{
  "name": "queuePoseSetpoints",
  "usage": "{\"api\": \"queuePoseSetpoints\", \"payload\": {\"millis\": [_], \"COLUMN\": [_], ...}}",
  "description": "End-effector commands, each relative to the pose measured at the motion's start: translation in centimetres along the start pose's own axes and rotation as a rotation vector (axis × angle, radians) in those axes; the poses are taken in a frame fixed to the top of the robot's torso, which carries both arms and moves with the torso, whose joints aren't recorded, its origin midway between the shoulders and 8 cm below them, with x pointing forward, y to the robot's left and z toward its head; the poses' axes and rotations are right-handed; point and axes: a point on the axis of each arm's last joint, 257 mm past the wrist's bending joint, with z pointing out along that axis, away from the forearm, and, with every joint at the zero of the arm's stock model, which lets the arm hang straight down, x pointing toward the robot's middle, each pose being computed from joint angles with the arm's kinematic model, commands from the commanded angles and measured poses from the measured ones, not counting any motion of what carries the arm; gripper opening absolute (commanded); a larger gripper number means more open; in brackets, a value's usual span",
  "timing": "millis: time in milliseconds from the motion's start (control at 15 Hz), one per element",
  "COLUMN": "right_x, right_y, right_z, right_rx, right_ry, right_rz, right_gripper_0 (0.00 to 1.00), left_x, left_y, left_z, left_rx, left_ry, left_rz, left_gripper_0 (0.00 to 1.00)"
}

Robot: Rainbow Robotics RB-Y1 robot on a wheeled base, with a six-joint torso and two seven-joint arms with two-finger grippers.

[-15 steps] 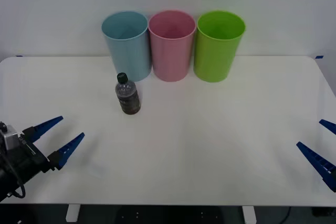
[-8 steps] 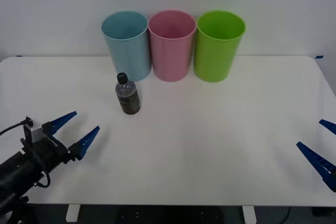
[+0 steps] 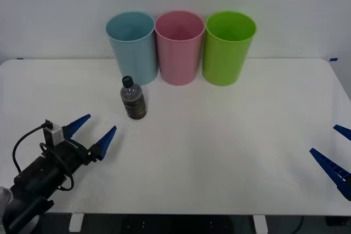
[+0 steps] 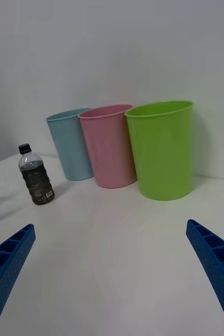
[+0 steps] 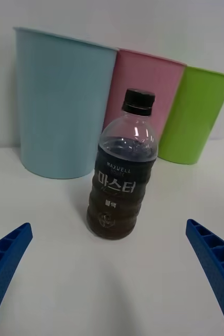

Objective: Grasp the object on the table and drop it into the matching bin: aluminum can to the light blue bin, PET bottle to the pink bin.

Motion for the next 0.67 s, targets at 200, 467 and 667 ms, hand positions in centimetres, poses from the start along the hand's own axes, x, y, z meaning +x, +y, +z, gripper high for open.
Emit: {"api": "queuePoseSetpoints", "payload": {"millis": [200,467,667], "right_x": [0.0,0.0,0.0], "right_y": [0.0,0.0,0.0], "right_z": [0.0,0.0,0.0], "right_rx": [0.0,0.0,0.0], "right_ry": [0.0,0.0,0.0], "right_rz": [0.0,0.0,0.0], "right_gripper_0": [1.0,1.0,1.0], "left_x": [0.4,0.6,0.6], "left_y": [-0.7,-1.7,-2.0], "left_z": [1.9,3.8,5.4], "left_rx": [-0.03,-0.037,-0.037], "left_ry": [-0.005,0.002,0.021], "left_rz": [0.0,-0.001,0.032], "left_gripper_0": [1.0,1.0,1.0]}}
